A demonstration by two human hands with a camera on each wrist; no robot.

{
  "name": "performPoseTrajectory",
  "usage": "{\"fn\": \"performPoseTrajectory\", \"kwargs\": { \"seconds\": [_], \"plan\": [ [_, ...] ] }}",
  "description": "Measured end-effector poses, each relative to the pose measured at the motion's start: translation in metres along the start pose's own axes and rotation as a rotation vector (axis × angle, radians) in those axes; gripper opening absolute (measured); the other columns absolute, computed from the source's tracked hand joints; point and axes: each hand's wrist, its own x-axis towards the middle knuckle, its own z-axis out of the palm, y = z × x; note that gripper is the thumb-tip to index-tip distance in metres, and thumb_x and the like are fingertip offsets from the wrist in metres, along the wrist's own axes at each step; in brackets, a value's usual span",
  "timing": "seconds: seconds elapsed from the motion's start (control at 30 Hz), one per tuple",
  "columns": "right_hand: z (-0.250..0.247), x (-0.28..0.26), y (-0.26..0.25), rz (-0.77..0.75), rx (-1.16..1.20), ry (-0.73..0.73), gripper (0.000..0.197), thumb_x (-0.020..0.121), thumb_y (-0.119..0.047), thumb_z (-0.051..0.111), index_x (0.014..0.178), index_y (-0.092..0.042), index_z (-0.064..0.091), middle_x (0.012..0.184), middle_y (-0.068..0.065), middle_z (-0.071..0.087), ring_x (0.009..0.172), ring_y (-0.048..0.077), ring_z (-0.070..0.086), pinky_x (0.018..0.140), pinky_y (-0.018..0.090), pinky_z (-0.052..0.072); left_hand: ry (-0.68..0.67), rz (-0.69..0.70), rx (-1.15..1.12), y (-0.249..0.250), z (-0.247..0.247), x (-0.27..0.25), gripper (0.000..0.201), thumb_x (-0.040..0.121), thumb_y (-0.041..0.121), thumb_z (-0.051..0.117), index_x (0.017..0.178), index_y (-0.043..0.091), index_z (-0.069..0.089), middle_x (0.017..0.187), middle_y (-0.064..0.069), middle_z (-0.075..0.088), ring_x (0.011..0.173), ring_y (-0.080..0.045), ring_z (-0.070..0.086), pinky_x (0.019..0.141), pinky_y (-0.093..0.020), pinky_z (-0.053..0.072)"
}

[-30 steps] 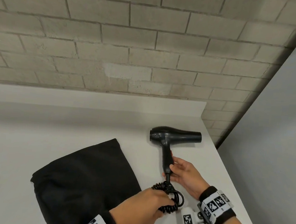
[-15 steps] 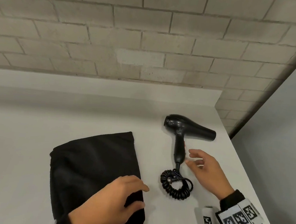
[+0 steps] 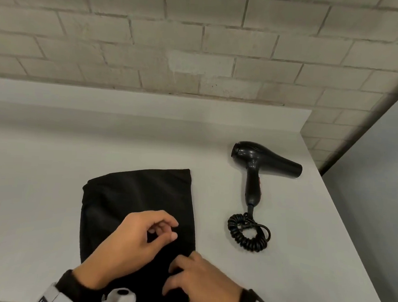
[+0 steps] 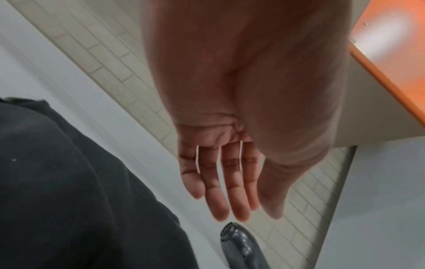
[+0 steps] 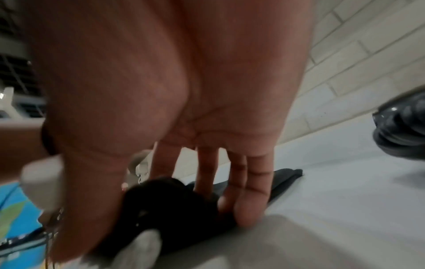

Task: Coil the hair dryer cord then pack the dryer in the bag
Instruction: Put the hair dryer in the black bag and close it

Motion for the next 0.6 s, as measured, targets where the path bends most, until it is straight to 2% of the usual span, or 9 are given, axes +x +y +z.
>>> {"fn": "performPoseTrajectory", "kwargs": {
  "seconds": [0.1, 0.17, 0.23, 0.33, 0.37, 0.43, 0.53, 0.6],
  "plan": [
    [0.0, 0.007, 0.0, 0.168, 0.037, 0.139, 0.026, 0.089, -0.027, 0.057, 0.114, -0.024, 0.063, 0.126, 0.0, 0.045, 0.107, 0.027, 0.04, 0.091, 0.039, 0.042, -0.041, 0.024, -0.024, 0.013, -0.002, -0.004, 0.013, 0.084, 0.029, 0.074, 0.094, 0.035, 0.069, 0.085, 0.02, 0.07, 0.086, -0.001, 0.067, 0.077, -0.015, 0.051],
    [-0.001, 0.011, 0.005, 0.257, 0.093, 0.249, 0.023, 0.089, -0.024, 0.056, 0.111, -0.024, 0.062, 0.122, -0.003, 0.047, 0.107, 0.023, 0.042, 0.09, 0.036, 0.045, -0.088, 0.016, -0.001, 0.018, -0.005, -0.008, 0.007, 0.084, 0.033, 0.073, 0.085, 0.035, 0.067, 0.083, 0.02, 0.068, 0.083, -0.001, 0.065, 0.075, -0.016, 0.052],
    [-0.003, 0.014, 0.012, 0.329, 0.142, 0.351, 0.018, 0.089, -0.025, 0.057, 0.106, -0.024, 0.063, 0.117, -0.006, 0.05, 0.107, 0.02, 0.045, 0.09, 0.03, 0.045, -0.16, -0.046, 0.09, 0.015, -0.006, -0.013, 0.017, 0.08, 0.044, 0.074, 0.079, 0.033, 0.061, 0.082, 0.02, 0.065, 0.081, -0.002, 0.061, 0.072, -0.019, 0.051],
    [-0.011, 0.013, 0.021, 0.348, 0.219, 0.461, 0.009, 0.089, -0.03, 0.061, 0.095, -0.024, 0.064, 0.106, -0.008, 0.056, 0.1, 0.011, 0.052, 0.086, 0.019, 0.042, -0.263, -0.144, 0.33, 0.001, -0.002, -0.019, 0.033, 0.074, 0.058, 0.072, 0.085, 0.036, 0.05, 0.091, 0.022, 0.056, 0.085, -0.003, 0.054, 0.076, -0.018, 0.044],
    [-0.015, 0.012, 0.023, 0.331, 0.248, 0.487, 0.008, 0.088, -0.031, 0.062, 0.092, -0.025, 0.064, 0.101, -0.01, 0.058, 0.096, 0.007, 0.053, 0.085, 0.019, 0.042, -0.268, -0.162, 0.377, -0.004, 0.001, -0.021, 0.033, 0.077, 0.056, 0.071, 0.089, 0.038, 0.046, 0.096, 0.024, 0.053, 0.087, -0.004, 0.052, 0.076, -0.016, 0.041],
    [-0.022, 0.008, 0.027, 0.288, 0.306, 0.524, 0.006, 0.088, -0.032, 0.062, 0.087, -0.026, 0.065, 0.091, -0.013, 0.061, 0.089, 0.002, 0.055, 0.083, 0.02, 0.044, -0.228, -0.172, 0.394, -0.015, 0.005, -0.024, 0.028, 0.087, 0.042, 0.067, 0.09, 0.039, 0.039, 0.099, 0.023, 0.051, 0.085, -0.006, 0.052, 0.073, -0.014, 0.04],
    [-0.034, 0.001, 0.029, 0.265, 0.372, 0.554, 0.009, 0.089, -0.034, 0.062, 0.087, -0.027, 0.067, 0.086, -0.014, 0.064, 0.086, 0.002, 0.058, 0.079, 0.018, 0.046, -0.148, -0.215, 0.244, -0.029, 0.0, -0.027, 0.029, 0.093, 0.021, 0.061, 0.083, 0.035, 0.038, 0.089, 0.017, 0.059, 0.077, -0.01, 0.058, 0.072, -0.024, 0.053],
    [-0.041, -0.005, 0.028, 0.253, 0.403, 0.61, 0.01, 0.088, -0.035, 0.064, 0.087, -0.026, 0.069, 0.085, -0.014, 0.066, 0.085, 0.005, 0.061, 0.076, 0.02, 0.049, -0.088, -0.167, 0.17, -0.029, -0.009, -0.028, 0.035, 0.092, 0.014, 0.062, 0.081, 0.038, 0.039, 0.088, 0.015, 0.062, 0.076, -0.011, 0.059, 0.07, -0.026, 0.054]
  ]
}}
